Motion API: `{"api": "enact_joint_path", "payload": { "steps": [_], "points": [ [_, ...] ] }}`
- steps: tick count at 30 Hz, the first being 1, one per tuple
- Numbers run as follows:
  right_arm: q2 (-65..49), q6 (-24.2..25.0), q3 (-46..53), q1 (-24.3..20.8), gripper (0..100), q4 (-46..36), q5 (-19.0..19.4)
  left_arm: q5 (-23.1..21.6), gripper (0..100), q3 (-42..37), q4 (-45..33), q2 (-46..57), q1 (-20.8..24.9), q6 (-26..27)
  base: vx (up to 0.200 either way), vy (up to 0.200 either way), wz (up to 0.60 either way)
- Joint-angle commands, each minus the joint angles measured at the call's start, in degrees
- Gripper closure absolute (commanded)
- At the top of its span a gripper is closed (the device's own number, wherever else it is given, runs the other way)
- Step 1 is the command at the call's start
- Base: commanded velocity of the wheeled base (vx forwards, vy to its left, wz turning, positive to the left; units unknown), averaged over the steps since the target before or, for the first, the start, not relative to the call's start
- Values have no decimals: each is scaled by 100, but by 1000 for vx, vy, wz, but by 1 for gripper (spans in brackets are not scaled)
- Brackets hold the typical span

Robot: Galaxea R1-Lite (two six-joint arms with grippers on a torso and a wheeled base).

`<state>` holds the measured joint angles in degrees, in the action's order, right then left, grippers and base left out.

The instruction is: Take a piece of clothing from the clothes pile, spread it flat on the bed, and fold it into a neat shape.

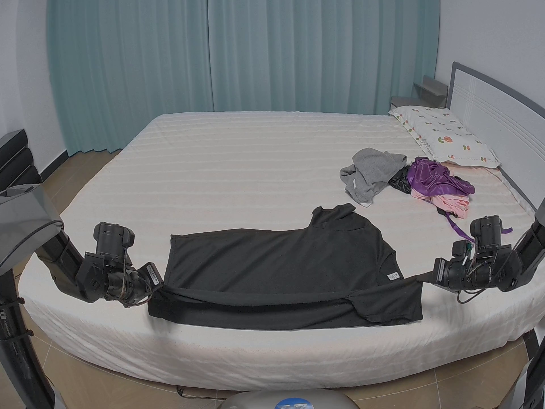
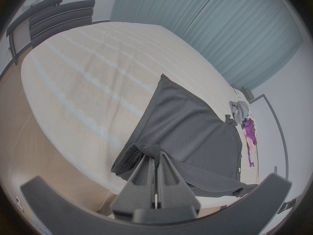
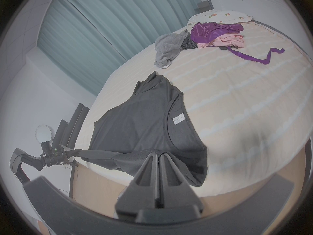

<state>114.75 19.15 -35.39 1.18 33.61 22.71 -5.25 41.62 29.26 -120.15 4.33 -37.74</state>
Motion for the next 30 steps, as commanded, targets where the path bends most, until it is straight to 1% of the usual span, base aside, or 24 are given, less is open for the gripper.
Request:
{"api": "enact_joint_path", "payload": {
  "steps": [1,7,12,18,22,30],
  "points": [
    [469,10,-355,5,100,-39,-12,-2,100,347,-87,-386,-37,-31,0,0,0],
    [671,80,-557,58,100,-4,-4,-2,100,523,-69,-474,-134,-330,0,0,0],
    [671,203,-566,22,100,23,14,-11,100,505,-87,-360,-248,-330,0,0,0],
    [671,212,-680,-4,100,40,14,-28,100,426,-78,-263,-231,-330,0,0,0],
    [680,212,-759,-4,100,5,5,-55,100,488,-78,-316,-213,-330,0,0,0],
    [953,212,-1102,-30,100,-65,-47,-63,100,786,-69,-773,-204,-357,0,0,0]
  ]
}}
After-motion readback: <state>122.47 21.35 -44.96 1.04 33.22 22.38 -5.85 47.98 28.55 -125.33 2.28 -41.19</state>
